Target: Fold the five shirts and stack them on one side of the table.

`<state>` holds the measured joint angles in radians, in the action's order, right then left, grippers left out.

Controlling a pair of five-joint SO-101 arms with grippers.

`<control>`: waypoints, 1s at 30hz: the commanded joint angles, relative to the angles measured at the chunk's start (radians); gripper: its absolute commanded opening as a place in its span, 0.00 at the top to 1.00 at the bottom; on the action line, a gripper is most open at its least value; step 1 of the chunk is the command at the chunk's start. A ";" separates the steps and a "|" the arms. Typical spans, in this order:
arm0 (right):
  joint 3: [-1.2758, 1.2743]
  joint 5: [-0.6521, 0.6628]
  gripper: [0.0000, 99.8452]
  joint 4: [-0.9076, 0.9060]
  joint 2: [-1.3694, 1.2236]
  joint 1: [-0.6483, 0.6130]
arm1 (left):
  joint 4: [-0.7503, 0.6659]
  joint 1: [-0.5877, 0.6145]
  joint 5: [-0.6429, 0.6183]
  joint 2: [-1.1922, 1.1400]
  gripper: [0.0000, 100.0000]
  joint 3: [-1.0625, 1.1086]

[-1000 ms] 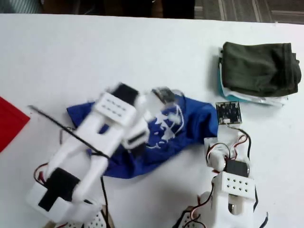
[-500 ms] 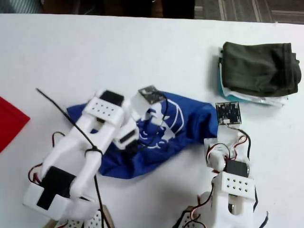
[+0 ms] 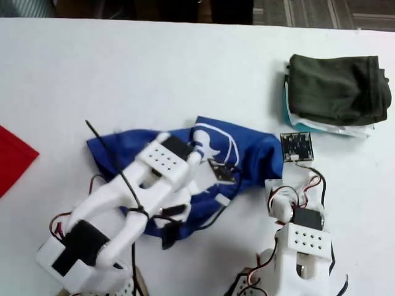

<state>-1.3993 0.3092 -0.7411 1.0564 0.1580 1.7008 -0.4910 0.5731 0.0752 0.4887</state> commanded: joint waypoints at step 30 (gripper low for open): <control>0.006 0.002 0.98 0.018 0.027 -0.010 | -0.324 0.109 -0.046 0.035 0.75 0.044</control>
<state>-1.3993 0.3092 -0.7411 1.0564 0.1580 1.4093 -0.3698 0.5792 0.0752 0.5301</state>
